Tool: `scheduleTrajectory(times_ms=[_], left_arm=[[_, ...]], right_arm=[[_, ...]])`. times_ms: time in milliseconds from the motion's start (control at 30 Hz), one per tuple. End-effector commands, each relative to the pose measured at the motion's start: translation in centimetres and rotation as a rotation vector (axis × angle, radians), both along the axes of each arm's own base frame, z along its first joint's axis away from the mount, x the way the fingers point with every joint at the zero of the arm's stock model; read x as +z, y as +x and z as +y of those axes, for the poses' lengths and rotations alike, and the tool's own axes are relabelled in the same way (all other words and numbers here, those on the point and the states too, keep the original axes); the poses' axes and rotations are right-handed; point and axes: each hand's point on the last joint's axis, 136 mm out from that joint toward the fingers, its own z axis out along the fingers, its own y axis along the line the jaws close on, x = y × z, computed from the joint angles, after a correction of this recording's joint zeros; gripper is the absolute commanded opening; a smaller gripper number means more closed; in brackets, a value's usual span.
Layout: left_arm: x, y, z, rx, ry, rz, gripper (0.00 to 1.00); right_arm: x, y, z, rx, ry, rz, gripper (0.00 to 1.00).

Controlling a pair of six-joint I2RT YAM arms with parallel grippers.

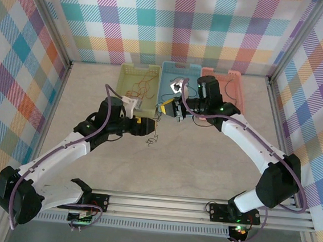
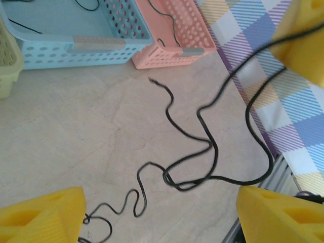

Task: Untangle the cables

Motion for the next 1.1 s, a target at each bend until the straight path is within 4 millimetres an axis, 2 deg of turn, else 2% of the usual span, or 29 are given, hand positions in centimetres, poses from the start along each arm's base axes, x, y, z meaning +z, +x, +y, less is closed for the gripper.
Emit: scheduleTrajectory(times_ms=[0,200,300,467,600,667,800,867,967,1067], left_arm=[[2.9,1.8,-0.2,0.039,-0.018,-0.11,0.76],[3.7,2.7,-1.1,0.035,-0.058,-0.138,0.76],[3.8,2.3,-1.7,-0.011,-0.075,-0.138,0.76],[3.7,1.5,-0.7,0.015,-0.06,-0.145,0.78],[3.8,0.3,-0.3,-0.008,-0.04,-0.111,0.62],[3.6,-0.2,0.3,0.005,-0.016,-0.089,0.6],[3.7,-1.9,0.7,-0.029,0.002,-0.06,0.61],[3.9,-2.5,0.7,-0.054,-0.006,-0.063,0.66],[3.7,-2.5,0.7,-0.054,0.009,-0.053,0.67],[3.9,-1.7,0.3,-0.038,-0.021,-0.057,0.67]], right_arm=[[1.1,-1.6,0.0,0.043,0.025,0.027,0.0],[1.2,-2.3,-0.1,0.069,0.037,0.041,0.0],[0.9,-2.2,-0.1,0.068,0.028,0.045,0.0],[1.0,-2.4,0.0,0.076,0.033,0.046,0.0],[0.9,-2.1,-0.3,0.048,0.016,0.031,0.0],[1.1,-2.1,-0.4,0.045,0.02,0.026,0.0],[1.3,-2.2,-0.5,0.044,0.022,0.016,0.0],[1.2,-2.2,-0.5,0.043,0.018,0.015,0.0],[1.2,-2.3,-0.5,0.046,0.018,0.014,0.0],[1.3,-2.3,-0.5,0.054,0.024,0.014,0.0]])
